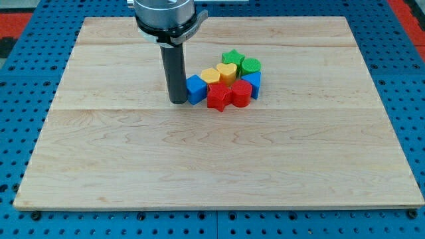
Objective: Push the green star into the yellow blocks
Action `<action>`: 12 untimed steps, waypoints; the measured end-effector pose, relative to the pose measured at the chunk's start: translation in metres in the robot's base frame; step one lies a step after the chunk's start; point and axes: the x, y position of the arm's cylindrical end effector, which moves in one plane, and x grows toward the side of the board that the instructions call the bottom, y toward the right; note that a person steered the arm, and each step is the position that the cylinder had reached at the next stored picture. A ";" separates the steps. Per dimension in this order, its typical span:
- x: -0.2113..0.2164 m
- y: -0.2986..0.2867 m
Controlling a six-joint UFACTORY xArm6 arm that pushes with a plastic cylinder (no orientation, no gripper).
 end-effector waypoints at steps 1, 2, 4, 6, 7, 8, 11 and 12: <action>0.003 0.000; 0.009 0.000; 0.053 0.055; 0.058 0.064; 0.055 -0.007; 0.031 -0.067; -0.134 0.070; -0.131 0.127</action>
